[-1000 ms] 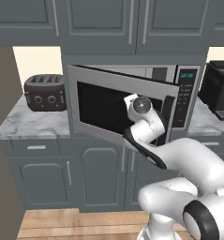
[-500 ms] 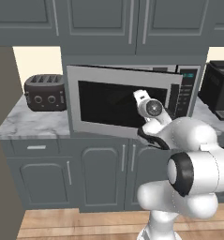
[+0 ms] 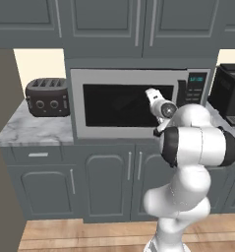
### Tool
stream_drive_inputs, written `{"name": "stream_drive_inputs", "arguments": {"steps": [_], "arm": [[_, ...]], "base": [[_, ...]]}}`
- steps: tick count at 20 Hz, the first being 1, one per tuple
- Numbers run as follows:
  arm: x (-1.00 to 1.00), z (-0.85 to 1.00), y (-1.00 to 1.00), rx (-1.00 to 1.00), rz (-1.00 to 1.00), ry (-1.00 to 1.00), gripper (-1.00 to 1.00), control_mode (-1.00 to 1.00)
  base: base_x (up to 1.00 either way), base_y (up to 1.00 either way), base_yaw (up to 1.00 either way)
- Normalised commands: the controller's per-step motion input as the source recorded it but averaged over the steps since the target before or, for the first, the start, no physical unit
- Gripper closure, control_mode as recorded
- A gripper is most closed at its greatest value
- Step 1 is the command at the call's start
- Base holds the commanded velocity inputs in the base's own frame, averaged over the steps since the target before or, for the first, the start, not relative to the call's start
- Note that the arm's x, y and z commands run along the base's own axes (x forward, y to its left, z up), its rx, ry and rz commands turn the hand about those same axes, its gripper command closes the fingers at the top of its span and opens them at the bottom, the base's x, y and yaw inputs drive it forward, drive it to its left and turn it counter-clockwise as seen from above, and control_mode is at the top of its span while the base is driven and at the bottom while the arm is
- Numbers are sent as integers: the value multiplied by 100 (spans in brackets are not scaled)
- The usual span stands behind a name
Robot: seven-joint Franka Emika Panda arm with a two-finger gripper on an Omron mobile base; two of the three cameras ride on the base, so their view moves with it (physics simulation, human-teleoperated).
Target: Pick the cucumber from the sink and place it in the bowl. Then pick the bowl and place it in the microwave. Then close the microwave door and press the start button.
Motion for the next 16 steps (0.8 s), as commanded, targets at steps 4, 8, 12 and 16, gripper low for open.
{"name": "stream_drive_inputs", "arguments": {"steps": [4, 8, 12, 16], "arm": [[58, 0, -30, 6, 0, 0, -100, -100], [53, -1, -36, 11, 0, 0, -100, -100], [-11, 0, -21, 8, 0, -4, -100, -100], [-79, 17, -7, 5, -3, -8, -100, -100]], "base": [[0, 0, 0], [0, 0, 0], [0, 0, 0], [0, 0, 0]]}}
